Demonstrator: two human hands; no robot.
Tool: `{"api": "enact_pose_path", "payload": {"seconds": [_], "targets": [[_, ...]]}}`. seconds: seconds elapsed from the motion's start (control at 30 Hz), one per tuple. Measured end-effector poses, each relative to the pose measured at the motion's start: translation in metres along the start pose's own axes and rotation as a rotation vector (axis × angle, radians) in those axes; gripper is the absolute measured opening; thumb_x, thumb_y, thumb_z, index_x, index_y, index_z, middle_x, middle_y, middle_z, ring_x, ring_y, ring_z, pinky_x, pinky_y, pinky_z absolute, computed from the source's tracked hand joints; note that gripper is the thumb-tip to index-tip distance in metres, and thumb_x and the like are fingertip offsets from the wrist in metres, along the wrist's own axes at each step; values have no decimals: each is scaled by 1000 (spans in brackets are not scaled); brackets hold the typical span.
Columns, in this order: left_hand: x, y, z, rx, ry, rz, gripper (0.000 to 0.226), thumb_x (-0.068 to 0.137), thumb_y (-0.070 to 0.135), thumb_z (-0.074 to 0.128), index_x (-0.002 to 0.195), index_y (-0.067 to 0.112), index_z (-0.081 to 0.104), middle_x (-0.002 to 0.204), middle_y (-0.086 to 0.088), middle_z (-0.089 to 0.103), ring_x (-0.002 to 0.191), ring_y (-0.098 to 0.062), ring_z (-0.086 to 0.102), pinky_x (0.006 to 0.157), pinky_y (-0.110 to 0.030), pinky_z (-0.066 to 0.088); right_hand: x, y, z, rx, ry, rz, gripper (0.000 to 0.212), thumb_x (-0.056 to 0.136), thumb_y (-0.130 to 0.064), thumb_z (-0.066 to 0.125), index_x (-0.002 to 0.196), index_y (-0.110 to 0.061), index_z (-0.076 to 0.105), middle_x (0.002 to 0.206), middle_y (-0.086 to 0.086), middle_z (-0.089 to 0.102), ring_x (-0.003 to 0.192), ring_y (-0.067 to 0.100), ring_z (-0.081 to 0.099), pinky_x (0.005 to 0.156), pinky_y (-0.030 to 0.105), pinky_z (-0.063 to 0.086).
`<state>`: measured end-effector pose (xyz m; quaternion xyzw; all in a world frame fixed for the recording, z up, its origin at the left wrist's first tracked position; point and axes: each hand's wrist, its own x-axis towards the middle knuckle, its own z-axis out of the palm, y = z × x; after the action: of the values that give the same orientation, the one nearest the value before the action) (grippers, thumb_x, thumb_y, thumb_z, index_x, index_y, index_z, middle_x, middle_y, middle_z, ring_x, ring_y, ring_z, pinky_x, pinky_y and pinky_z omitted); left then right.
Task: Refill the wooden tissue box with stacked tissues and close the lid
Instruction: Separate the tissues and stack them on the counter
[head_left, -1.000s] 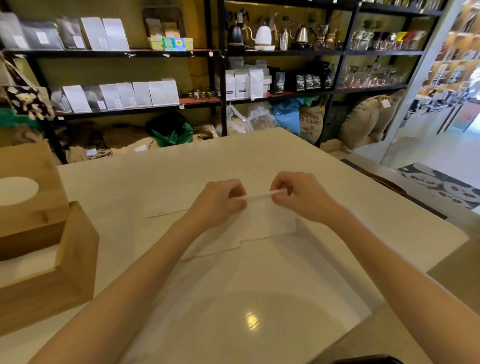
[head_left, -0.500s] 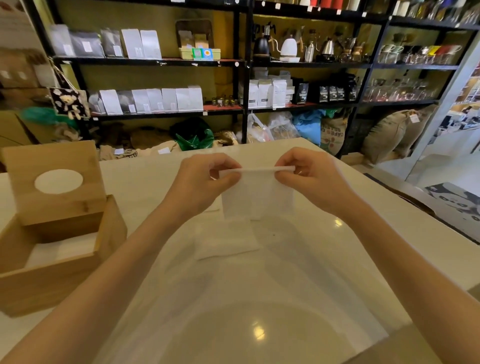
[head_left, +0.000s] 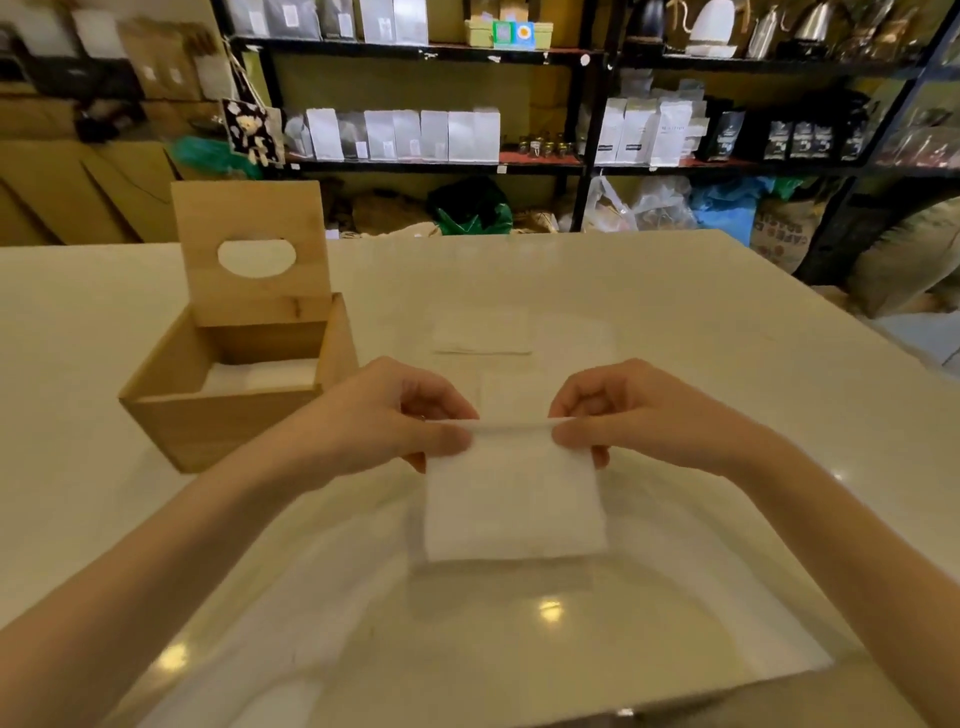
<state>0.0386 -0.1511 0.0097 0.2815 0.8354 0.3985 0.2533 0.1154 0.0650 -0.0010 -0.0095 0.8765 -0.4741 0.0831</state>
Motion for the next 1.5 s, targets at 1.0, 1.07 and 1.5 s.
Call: {"api": "enact_pose_path", "payload": {"seconds": [1.0, 1.07, 1.5], "targets": [[81, -8, 32, 539, 391, 363, 26, 89, 30, 50, 111, 20, 61, 111, 1, 61, 104, -18, 52, 85, -38, 45, 34, 42, -15, -706, 466, -129, 28, 91, -27, 50, 116, -21, 60, 103, -3, 63, 102, 15, 51, 78, 26, 39], [91, -17, 36, 576, 397, 327, 33, 91, 31, 46, 121, 21, 55, 121, 2, 56, 113, -17, 45, 87, -34, 42, 39, 51, -13, -752, 482, -149, 31, 92, -25, 49, 121, -19, 58, 111, 1, 63, 107, 20, 50, 81, 25, 37], [102, -38, 43, 646, 427, 375, 25, 88, 25, 53, 105, 11, 66, 107, -4, 63, 105, -24, 49, 75, -28, 37, 48, 68, -7, -867, 435, -147, 27, 85, -25, 49, 100, -12, 68, 96, 7, 65, 94, 31, 55, 74, 36, 42]]}}
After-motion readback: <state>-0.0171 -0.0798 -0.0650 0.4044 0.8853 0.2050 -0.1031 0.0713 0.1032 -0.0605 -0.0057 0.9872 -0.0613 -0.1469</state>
